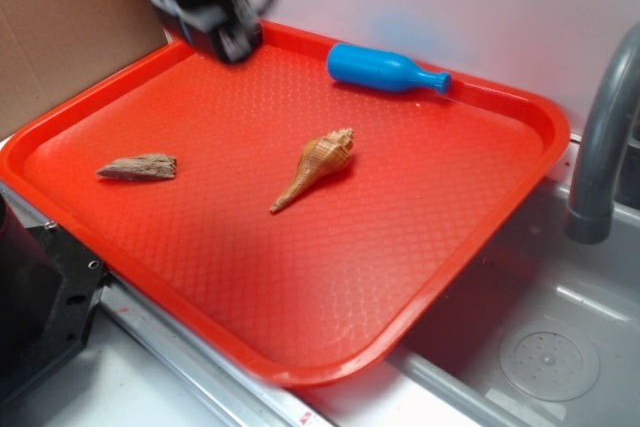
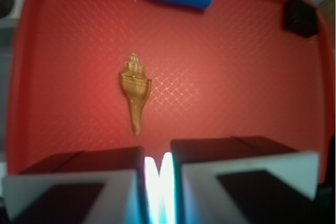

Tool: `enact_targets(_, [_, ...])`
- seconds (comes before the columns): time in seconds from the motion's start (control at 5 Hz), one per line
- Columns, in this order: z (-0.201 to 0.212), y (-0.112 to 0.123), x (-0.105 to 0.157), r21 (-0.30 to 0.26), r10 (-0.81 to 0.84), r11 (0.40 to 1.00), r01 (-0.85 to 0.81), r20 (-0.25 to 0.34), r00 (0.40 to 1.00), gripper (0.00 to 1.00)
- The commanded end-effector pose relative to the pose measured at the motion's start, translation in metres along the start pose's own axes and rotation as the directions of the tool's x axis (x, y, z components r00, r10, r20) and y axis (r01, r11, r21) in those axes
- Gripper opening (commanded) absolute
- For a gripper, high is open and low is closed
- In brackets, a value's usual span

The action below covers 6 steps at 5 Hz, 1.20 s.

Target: Grab the shell.

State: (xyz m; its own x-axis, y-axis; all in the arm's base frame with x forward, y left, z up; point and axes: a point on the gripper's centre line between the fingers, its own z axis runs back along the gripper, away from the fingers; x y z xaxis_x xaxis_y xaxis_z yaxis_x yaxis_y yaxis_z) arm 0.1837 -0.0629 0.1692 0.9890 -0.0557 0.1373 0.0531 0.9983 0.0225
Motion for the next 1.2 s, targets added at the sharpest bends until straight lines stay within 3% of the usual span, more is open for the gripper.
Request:
enact_targets(0.0, [-0.009,-0.006,0.026,0.023,-0.088,0.996,0.088,0.009,0.996,1.00])
enact_targets(0.2, [-0.063,-0.012,0.040,0.050,-0.159,0.986,0.160,-0.022,0.987,1.00])
enact_targets(0.4, [-0.102,-0.018,0.048,0.017,-0.264,0.964,0.264,0.093,0.960,1.00])
enact_targets(0.6, [-0.124,-0.012,0.046,-0.049,-0.270,0.959,0.278,0.135,0.954,1.00])
enact_targets(0.8, [-0.142,-0.006,0.038,-0.075,-0.240,0.967,0.245,0.068,0.968,1.00])
enact_targets(1.0, [-0.153,-0.012,0.043,-0.063,-0.257,0.964,0.257,0.009,0.966,1.00])
